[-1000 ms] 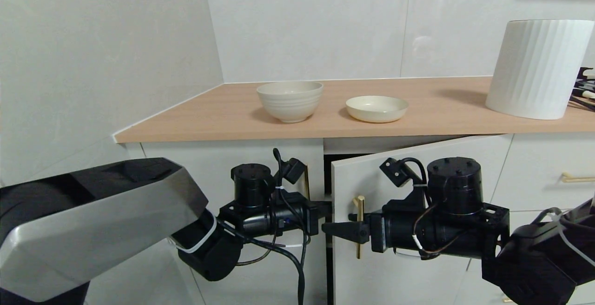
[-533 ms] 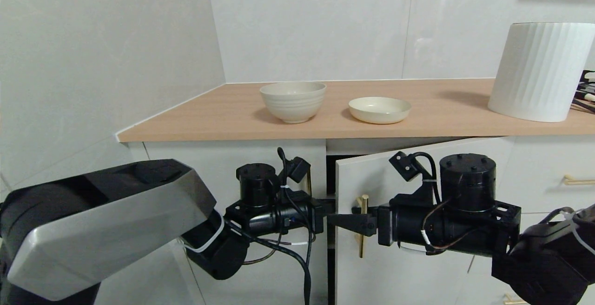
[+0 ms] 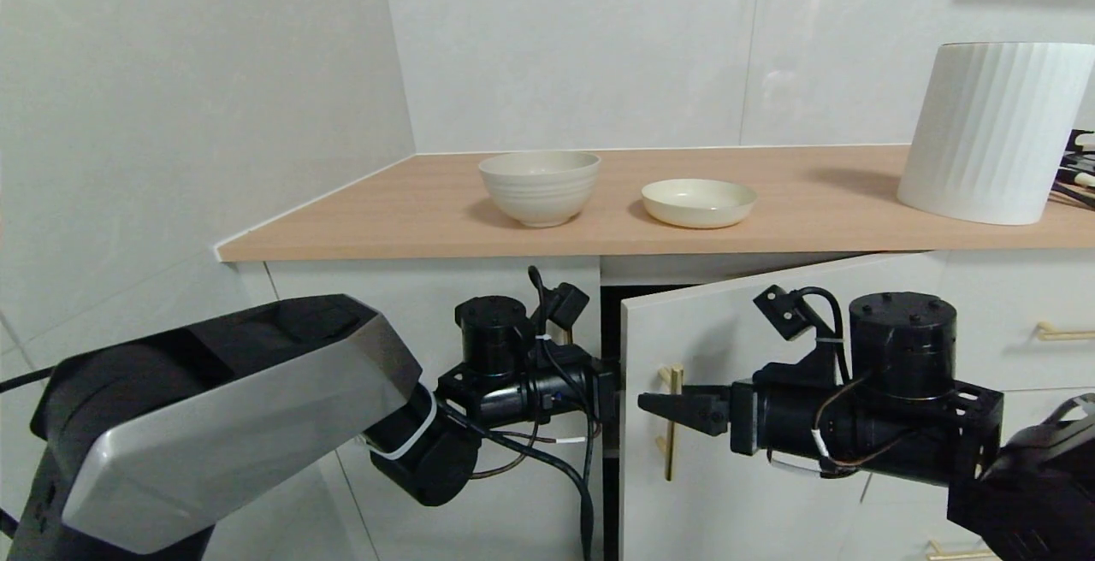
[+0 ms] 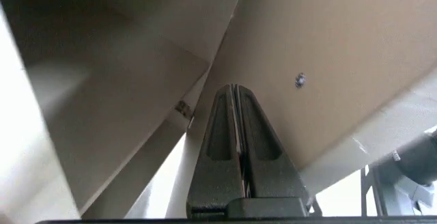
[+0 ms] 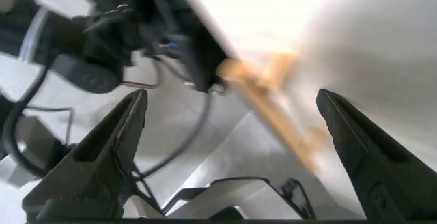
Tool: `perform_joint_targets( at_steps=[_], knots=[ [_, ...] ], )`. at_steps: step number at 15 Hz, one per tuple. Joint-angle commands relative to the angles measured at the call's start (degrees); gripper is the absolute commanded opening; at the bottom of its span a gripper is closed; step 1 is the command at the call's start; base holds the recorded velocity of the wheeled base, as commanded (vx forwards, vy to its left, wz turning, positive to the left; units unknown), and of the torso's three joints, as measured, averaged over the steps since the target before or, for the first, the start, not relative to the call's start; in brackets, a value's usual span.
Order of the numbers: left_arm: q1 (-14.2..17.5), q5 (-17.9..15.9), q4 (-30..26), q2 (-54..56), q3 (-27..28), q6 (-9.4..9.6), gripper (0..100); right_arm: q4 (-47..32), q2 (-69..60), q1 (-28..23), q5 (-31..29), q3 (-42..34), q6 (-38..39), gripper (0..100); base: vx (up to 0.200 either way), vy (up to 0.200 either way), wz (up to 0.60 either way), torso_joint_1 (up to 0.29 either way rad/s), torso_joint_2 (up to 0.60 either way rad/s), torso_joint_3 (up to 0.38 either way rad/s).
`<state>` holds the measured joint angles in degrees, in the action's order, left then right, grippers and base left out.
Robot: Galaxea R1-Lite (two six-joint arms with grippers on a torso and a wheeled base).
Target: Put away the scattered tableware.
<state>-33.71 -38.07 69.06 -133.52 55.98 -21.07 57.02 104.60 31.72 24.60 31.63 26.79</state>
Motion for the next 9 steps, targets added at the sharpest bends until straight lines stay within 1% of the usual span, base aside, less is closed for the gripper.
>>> perform_joint_targets(
  at_steps=[1,5,6,9],
  knots=[
    [-0.13,0.28,0.02,0.28,0.01,-0.12,0,0.20,-3.87,-1.57,0.01,-3.69,0.19,100,0.000,0.000,0.00,0.000,0.00,0.000],
    [-0.66,0.45,-0.15,0.46,0.01,-0.91,0,0.38,-10.29,-1.22,0.45,-11.60,0.19,100,0.000,0.000,0.00,0.000,0.00,0.000],
    [-0.66,0.45,-0.15,0.46,0.01,-0.91,0,0.38,-10.73,-1.13,0.71,-12.03,0.19,100,-0.200,0.000,0.00,-0.002,0.00,0.007],
    [-0.66,0.37,-0.68,0.02,1.33,-3.02,0,0.55,-14.60,-1.13,4.67,-14.06,0.19,100,-0.200,0.000,0.00,0.012,0.00,-0.001]
  ],
)
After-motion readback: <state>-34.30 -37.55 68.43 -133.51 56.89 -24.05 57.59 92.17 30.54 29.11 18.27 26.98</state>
